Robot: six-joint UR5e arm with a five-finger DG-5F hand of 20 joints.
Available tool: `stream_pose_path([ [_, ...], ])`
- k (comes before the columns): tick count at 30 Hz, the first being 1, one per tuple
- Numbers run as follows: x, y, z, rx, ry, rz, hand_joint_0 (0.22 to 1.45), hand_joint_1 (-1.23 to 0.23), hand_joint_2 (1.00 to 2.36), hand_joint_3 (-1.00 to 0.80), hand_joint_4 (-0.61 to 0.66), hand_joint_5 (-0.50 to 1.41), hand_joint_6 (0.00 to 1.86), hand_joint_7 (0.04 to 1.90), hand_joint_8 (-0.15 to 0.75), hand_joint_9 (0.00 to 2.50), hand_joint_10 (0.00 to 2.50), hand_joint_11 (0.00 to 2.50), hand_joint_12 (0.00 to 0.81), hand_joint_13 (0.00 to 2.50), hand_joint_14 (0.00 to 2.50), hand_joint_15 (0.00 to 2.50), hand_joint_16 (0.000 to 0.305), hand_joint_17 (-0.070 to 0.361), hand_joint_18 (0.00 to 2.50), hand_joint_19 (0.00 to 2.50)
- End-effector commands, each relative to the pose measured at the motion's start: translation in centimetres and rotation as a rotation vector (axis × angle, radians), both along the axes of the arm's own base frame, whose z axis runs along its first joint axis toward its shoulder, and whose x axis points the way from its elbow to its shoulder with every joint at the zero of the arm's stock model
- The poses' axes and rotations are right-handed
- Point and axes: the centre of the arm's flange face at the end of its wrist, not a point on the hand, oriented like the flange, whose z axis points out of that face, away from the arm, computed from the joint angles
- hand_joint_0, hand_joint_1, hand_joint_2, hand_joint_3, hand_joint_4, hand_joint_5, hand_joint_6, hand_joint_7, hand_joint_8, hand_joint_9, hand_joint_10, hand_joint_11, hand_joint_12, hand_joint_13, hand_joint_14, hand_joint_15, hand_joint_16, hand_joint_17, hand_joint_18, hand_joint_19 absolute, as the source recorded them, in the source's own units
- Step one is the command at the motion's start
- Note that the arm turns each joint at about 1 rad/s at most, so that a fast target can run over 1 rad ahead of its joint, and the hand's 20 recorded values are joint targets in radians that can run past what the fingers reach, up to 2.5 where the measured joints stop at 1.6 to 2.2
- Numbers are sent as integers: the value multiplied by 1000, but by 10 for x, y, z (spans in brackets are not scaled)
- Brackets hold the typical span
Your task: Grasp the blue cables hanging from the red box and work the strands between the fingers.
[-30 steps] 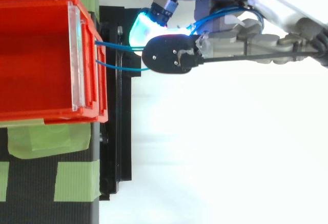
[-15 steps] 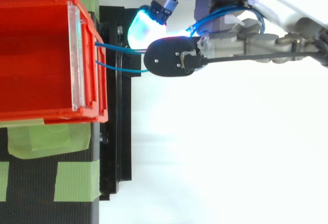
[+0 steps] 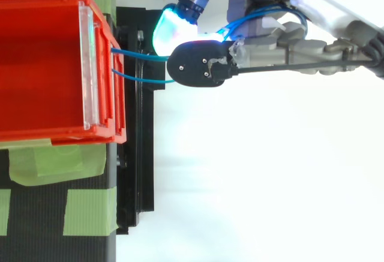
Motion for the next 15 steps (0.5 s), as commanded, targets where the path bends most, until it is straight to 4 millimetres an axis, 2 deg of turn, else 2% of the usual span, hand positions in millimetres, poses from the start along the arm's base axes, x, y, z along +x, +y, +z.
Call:
stream_pose_path([
  [1, 0, 0, 0, 4, -2, -3, 995, -701, 1016, -215, 303, 436, 15, 1249, 439, 452, 2500, 2500, 508, 857, 2500, 1678, 55, 125, 1188, 698],
  [3, 0, 2, -1, 7, -2, 0, 1020, -705, 1016, -176, 289, 435, 15, 1259, 439, 450, 2500, 2500, 504, 850, 2500, 1665, 54, 121, 1180, 712],
  [5, 0, 3, -1, 17, -8, 0, 1038, -706, 1016, -226, 278, 431, 14, 1270, 441, 448, 2500, 2500, 505, 845, 2500, 1693, 53, 120, 1170, 726],
  [7, 0, 5, -1, 45, -24, 2, 958, -704, 1019, -349, 279, 413, 13, 1280, 438, 443, 2500, 2500, 500, 842, 2500, 1724, 53, 118, 1208, 837],
  [8, 0, 5, -1, 57, -30, 2, 958, -703, 1019, -353, 282, 409, 12, 1277, 439, 444, 2500, 2500, 508, 845, 2500, 1734, 53, 119, 1206, 844],
  [10, 0, 6, 0, 75, -42, 1, 906, -697, 1016, -508, 275, 398, 13, 1272, 443, 436, 2500, 2500, 509, 836, 2500, 1727, 53, 119, 1193, 856],
  [15, -1, 10, -1, 131, -64, 10, 890, -697, 1016, -567, 269, 394, 12, 1288, 441, 429, 2500, 2500, 507, 830, 2500, 1740, 53, 119, 1188, 851],
])
